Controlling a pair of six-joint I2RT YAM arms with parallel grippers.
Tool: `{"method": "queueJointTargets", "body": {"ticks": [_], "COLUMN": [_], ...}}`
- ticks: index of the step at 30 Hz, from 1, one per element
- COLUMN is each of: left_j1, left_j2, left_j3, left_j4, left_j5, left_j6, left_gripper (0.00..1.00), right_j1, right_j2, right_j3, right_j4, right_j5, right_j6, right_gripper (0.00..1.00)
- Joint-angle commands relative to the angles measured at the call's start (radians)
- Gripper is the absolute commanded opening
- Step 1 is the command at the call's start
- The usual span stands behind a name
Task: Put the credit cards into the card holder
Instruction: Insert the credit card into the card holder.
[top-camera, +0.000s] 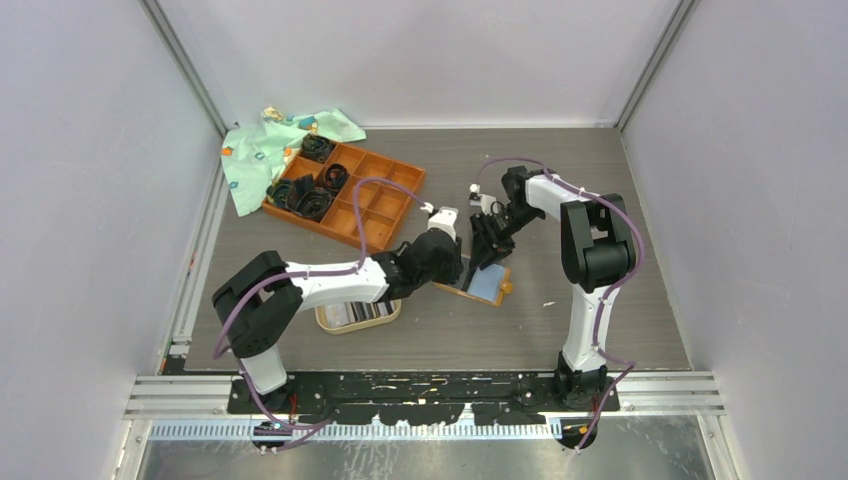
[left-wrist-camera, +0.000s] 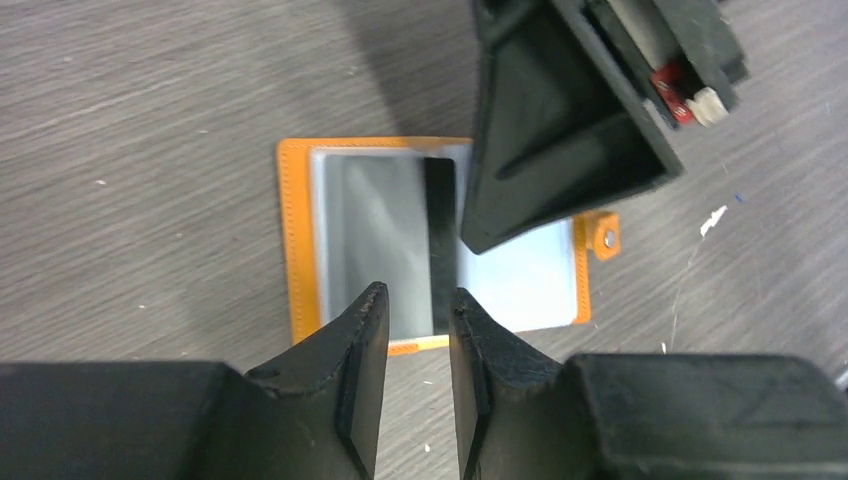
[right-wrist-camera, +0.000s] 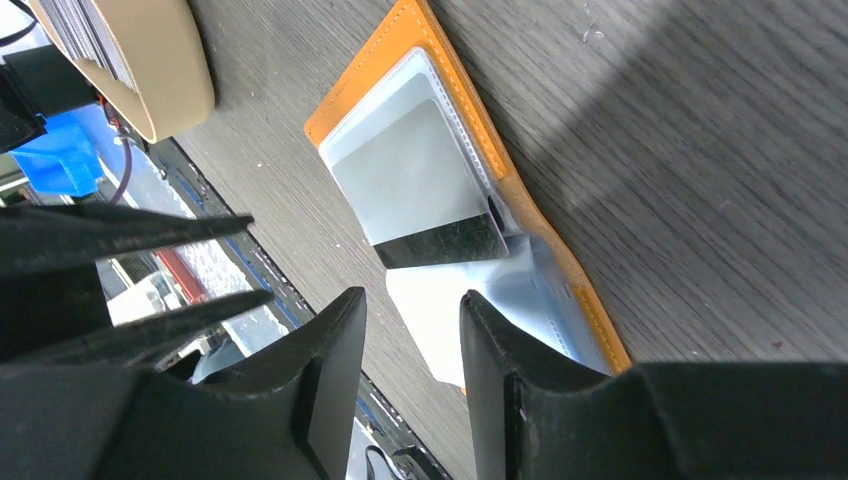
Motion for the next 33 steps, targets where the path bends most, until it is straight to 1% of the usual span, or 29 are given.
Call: {"method": "queueJointTargets", "body": {"ticks": [1,4,5,7,9,13,16,21,30,33], "left_j1": [0.033,0.052,0.058,0.07,0.077,0.077,0.078,0.103,0.136,0.137], "left_j2": [-0.022,-0.001,0.007,0.03,0.063,0.121,0.131,0.149,0.192,0.212], "left_j3": [0.026,0.058,0.071,0.11,0.16,0.249,0.257,0.257,0.231,0.218], "left_j4": [-0.012,-0.06,-0.091,-0.159,-0.235,-0.365,-0.386,-0.402,-0.403,-0.392], "left_j5": [0.026,0.01,0.0,-0.033,-0.062,-0.124,-0.151,-0.139,-0.083,-0.042], "left_j6": [-0.049,-0.064,-0.071,-0.081,-0.094,-0.11,-0.112,-0.125,-0.138,-0.14], "left_gripper": [0.3,0.3,0.3,0.29,0.27,0.25,0.24,0.25,0.26,0.26], "right_j1": [-0.02,-0.025,-0.026,-0.025,-0.023,-0.019,-0.02,-0.015,0.005,0.012], "right_j2": [-0.011,-0.027,-0.029,-0.03,-0.022,-0.01,-0.018,-0.015,0.008,0.014], "right_j3": [0.021,0.012,0.006,-0.009,-0.023,-0.046,-0.065,-0.076,-0.069,-0.063], "right_j4": [-0.022,-0.015,-0.007,0.019,0.046,0.1,0.133,0.154,0.163,0.166], "right_j5": [-0.03,-0.039,-0.044,-0.049,-0.05,0.007,0.043,0.067,0.061,0.057], "right_j6": [0.008,0.005,0.013,0.038,0.066,0.12,0.149,0.173,0.184,0.185], "right_gripper": [0.45,0.43,0.4,0.32,0.27,0.19,0.15,0.13,0.13,0.14]}}
